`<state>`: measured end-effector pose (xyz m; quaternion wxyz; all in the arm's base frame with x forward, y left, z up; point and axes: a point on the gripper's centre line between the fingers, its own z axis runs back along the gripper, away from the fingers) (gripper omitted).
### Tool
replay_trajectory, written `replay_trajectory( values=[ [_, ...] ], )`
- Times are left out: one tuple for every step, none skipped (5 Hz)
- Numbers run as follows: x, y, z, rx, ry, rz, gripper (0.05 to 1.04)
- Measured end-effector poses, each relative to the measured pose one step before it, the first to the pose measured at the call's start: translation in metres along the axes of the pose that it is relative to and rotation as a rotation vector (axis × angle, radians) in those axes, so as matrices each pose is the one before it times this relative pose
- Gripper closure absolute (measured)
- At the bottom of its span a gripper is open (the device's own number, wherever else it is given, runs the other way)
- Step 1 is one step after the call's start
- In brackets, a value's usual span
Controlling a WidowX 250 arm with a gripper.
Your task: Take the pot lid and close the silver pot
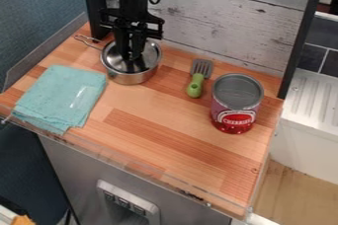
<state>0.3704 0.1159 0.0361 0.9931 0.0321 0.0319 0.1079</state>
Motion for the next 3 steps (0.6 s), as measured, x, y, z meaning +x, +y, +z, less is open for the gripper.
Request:
replay_trajectory(
  values=[
    [-0.00165, -0.00063, 0.00005, -0.0002, 0.0106, -0.0061, 0.424],
    [0.0005, 0.00167, 0.01918, 0.0115, -0.0396, -0.0087, 0.14],
    [0.00077, 0.00079, 0.0237, 0.0098, -0.0734, -0.0341, 0.08]
  ],
)
